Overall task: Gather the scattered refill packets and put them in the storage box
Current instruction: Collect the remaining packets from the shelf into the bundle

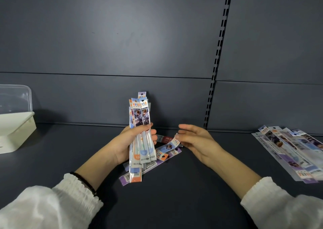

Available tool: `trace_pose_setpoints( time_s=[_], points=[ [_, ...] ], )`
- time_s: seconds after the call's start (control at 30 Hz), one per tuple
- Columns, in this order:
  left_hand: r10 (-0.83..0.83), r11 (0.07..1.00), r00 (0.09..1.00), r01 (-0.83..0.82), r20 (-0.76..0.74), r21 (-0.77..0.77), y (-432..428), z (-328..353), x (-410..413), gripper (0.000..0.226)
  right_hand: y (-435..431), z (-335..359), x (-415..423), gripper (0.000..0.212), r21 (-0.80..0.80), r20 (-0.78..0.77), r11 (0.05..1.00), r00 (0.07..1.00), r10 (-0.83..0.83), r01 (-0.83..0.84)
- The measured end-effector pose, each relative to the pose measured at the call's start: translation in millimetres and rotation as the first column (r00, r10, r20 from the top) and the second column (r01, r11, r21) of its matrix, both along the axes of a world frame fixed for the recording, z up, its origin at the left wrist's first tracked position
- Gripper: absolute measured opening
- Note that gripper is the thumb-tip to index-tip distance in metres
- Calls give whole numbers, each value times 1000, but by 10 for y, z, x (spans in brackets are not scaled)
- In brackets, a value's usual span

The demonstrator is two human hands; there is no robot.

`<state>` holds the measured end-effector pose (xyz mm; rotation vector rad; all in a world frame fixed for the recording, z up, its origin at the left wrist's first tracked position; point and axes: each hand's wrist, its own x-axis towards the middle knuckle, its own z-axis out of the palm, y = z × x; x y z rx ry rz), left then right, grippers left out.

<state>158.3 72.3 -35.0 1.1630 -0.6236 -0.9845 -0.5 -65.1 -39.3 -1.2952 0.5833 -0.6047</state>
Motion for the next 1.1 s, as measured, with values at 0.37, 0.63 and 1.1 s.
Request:
trace_pose_setpoints(
  time_s=[0.37,0.63,1.1],
  points=[
    [-36,996,993,26,-116,-89,44,43,85,9,-346,262,-222,25,44,343,928,867,-363,371],
    [-92,995,992,89,-87,-37,30,69,-15,20,-534,320,-336,26,146,432,890,781,-451,433],
    [-130,991,990,128,-59,-43,33,104,-47,41,298,980,91,22,-243,383,969,913,137,-43]
  ],
)
